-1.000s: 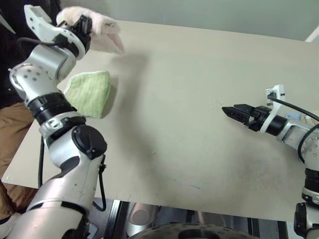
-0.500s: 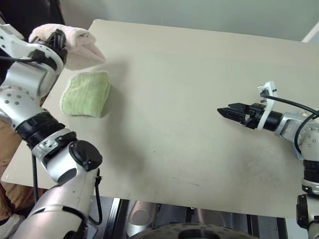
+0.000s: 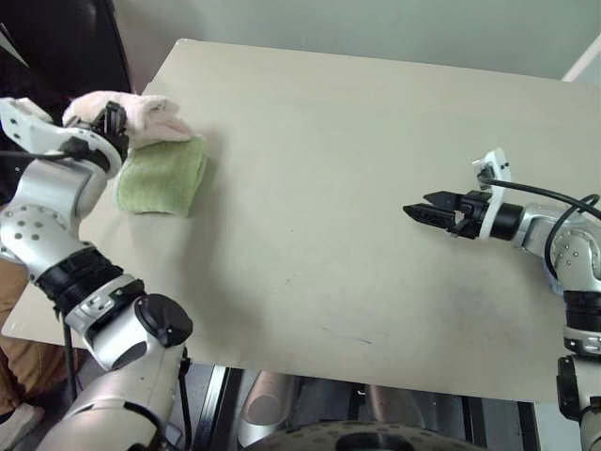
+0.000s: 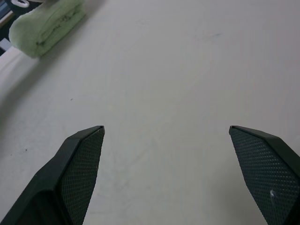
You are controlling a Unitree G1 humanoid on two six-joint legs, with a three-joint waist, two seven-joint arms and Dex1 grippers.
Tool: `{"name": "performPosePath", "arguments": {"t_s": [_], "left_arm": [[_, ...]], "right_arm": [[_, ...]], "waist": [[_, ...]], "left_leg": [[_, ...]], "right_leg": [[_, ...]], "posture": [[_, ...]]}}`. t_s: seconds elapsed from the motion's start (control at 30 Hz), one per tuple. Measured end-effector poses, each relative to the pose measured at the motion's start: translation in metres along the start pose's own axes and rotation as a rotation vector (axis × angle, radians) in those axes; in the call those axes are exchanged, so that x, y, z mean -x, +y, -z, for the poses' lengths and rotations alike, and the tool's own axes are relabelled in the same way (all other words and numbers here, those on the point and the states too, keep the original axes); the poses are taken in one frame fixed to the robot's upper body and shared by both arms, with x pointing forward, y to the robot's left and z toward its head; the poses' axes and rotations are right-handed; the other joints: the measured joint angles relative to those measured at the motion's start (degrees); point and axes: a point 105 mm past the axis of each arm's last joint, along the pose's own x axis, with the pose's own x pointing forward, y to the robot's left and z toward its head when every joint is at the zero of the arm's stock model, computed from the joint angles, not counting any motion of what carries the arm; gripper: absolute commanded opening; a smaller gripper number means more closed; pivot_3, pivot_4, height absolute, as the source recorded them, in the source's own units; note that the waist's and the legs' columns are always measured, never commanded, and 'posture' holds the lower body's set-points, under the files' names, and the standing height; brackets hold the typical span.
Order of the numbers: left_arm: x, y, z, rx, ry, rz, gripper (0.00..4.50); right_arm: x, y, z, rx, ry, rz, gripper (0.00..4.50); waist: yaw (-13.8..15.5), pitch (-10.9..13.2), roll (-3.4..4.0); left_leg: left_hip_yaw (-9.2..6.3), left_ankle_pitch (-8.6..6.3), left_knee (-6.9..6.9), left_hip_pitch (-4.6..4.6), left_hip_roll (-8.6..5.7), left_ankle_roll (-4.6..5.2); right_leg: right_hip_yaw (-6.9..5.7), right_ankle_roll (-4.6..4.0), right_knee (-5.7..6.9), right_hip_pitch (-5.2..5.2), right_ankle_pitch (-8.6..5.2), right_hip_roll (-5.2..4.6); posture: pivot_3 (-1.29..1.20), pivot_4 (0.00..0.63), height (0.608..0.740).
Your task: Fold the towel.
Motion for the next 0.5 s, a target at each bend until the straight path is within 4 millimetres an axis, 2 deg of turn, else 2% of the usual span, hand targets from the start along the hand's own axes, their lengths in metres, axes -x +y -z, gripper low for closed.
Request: {"name": "performPosePath", "arguments": {"t_s": [0.27, 0.5], "left_arm": [[0.010, 0.019, 0.024, 0.079, 0.033, -0.071, 0.05], [0.023, 0.025, 0.020, 0.112, -0.007, -0.097, 0.05]], "right_arm": [[0.002, -0.012, 0.005, 0.009, 0.022, 0.032, 4.50], [0.000, -0.012, 0.005, 0.026, 0.021, 0.026, 4.50]], "waist": [[-0.08, 0.01, -0.02], [-0.08, 0.01, -0.02]], "left_leg": [[0.02, 0.13, -0.17, 0.08, 0.35, -0.27], [-0.01, 0.21, -0.28, 0.09, 0.62, -0.48]], "right_leg": [[0.00, -0.33, -0.01, -0.11, 0.14, 0.35], [0.07, -0.54, -0.01, -0.15, 0.20, 0.80]], "posture": [[0.00, 0.150, 0.740], [0.00, 0.150, 0.740]]}}
